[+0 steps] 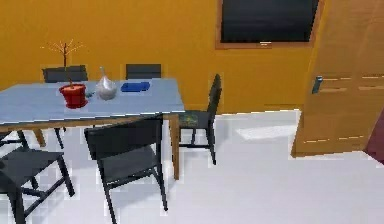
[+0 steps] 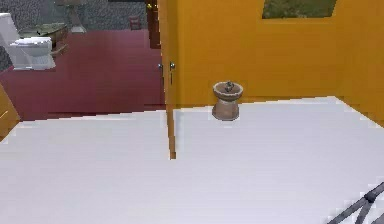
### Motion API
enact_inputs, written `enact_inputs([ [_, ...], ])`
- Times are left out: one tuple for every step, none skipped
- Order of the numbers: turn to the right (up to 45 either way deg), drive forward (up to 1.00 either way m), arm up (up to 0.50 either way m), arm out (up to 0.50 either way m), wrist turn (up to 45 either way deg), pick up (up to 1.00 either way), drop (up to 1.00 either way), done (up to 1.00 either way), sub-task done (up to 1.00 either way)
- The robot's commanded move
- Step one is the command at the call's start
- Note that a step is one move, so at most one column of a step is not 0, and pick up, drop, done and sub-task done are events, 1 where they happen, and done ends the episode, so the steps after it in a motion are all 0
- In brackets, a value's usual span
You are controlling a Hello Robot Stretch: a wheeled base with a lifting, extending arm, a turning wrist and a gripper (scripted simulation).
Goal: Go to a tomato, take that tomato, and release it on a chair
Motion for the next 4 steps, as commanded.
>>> enact_inputs([
  [0.0, 0.05, 0.00, 0.00, 0.0, 0.00, 0.00, 0.00, 0.00],
  [-45.0, 0.00, 0.00, 0.00, 0.0, 0.00, 0.00, 0.00, 0.00],
  [-33.0, 0.00, 0.00, 0.00, 0.0, 0.00, 0.00, 0.00, 0.00],
  [-3.0, 0.00, 0.00, 0.00, 0.0, 0.00, 0.00, 0.00, 0.00],
])
